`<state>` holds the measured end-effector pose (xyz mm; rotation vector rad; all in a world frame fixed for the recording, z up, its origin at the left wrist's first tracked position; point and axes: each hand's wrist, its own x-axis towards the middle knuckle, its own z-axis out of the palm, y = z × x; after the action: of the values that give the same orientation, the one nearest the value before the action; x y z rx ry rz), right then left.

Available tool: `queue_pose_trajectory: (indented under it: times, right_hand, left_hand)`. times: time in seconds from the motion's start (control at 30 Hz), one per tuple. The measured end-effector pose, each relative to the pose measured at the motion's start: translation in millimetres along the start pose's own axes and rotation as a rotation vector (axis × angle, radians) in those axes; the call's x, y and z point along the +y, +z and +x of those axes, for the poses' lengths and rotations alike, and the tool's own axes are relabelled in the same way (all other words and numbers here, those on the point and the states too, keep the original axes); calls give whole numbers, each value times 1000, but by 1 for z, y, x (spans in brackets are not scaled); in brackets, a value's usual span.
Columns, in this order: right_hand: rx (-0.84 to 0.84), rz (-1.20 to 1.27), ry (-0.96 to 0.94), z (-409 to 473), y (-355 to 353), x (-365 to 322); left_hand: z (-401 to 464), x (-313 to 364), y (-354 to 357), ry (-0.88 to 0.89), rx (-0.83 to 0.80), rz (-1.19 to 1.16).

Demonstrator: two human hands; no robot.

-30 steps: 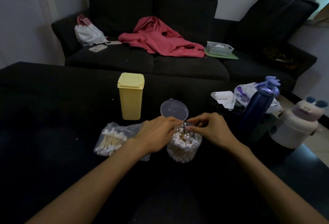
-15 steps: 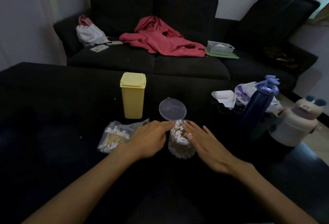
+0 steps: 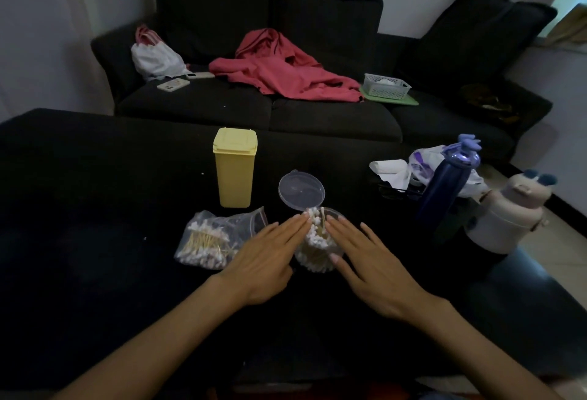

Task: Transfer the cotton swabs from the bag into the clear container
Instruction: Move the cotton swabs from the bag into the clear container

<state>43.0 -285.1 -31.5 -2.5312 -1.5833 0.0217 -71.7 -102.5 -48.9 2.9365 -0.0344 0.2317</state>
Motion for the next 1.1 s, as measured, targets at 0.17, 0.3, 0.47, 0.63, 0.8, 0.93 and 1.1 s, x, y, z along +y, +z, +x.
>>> queue_pose_trajectory:
  times: [0.17, 0.3, 0.47, 0.63, 0.8, 0.93, 1.1]
  right_hand:
    - [-9, -50, 10, -6, 8, -3]
    - [-4, -21, 4, -4, 2, -5]
    - [-6, -28, -13, -3, -2, -6]
    - [-47, -6, -11, -1, -6, -4]
    - [-55, 407, 88, 8, -19, -2]
    - [253, 522, 105, 17, -25, -12]
    - [266, 634, 185, 48, -16, -68]
  left_hand:
    - [-1, 0, -4, -4, -3, 92]
    - [4, 5, -6, -21, -14, 79]
    - [23, 10, -8, 25, -25, 87]
    - [31, 9, -5, 10, -106, 157]
    - [27, 7, -22, -6, -116, -135]
    - [1, -3, -48, -75, 32, -294]
    - [-54, -46, -60, -442, 353, -270]
